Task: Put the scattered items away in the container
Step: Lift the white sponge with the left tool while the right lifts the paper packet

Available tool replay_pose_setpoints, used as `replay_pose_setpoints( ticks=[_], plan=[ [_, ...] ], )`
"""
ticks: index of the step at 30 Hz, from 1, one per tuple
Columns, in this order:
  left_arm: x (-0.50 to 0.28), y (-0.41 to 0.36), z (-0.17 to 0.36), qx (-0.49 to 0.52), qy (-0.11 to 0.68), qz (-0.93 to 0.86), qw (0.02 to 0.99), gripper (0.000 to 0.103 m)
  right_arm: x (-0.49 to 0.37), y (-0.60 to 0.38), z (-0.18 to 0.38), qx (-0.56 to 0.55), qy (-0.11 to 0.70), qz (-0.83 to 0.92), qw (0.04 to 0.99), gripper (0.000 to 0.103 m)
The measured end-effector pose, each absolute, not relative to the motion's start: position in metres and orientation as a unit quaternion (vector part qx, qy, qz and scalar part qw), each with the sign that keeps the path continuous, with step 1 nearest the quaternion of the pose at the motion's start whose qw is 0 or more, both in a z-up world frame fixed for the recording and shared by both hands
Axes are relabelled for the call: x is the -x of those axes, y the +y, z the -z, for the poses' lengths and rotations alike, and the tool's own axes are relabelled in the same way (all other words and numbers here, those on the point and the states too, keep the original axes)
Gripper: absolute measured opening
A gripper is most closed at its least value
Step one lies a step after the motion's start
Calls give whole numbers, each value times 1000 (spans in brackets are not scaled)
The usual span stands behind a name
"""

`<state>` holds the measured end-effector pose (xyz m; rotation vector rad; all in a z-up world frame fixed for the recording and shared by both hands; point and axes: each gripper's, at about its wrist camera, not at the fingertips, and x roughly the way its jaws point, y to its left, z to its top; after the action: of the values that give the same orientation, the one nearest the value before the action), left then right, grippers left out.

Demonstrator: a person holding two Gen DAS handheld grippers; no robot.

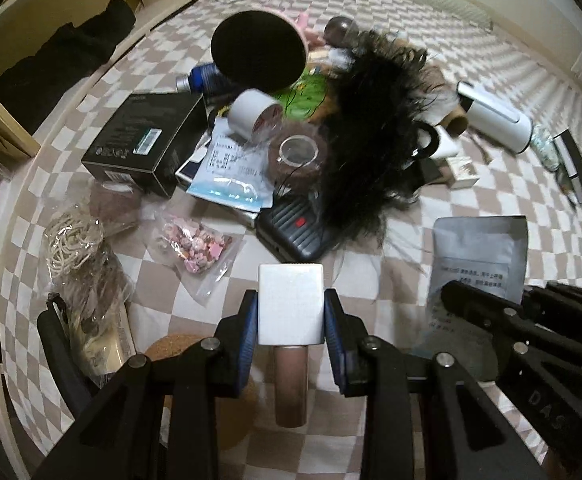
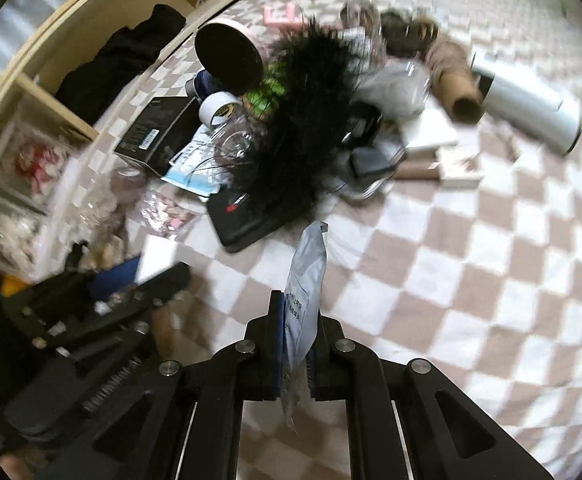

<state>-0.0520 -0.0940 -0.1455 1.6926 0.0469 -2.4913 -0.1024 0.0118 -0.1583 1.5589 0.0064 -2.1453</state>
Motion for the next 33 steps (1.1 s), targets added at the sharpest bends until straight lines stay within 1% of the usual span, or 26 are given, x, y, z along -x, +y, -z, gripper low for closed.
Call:
replay_pose_setpoints(
  ticks=[2,8,12,20,25,33],
  plan=[
    [64,-107,148,-557,16,828,61,31,100,17,153,-563,12,791,240,10],
    [62,-93,127,-535,19,843,51,31,93,32,138,-547,27,807,221,10],
    [69,-103,118,-521,20,852,44,31,87,50,123,-531,28,822,204,10],
    [61,-67,87,-492,15,870,31,31,69,88,85,-491,36,853,176,10],
    [55,-58,76,-479,19,877,14,31,60,114,64,-470,27,867,160,10],
    [52,-39,56,-454,17,891,-6,31,49,143,45,-446,33,884,137,10]
  ],
)
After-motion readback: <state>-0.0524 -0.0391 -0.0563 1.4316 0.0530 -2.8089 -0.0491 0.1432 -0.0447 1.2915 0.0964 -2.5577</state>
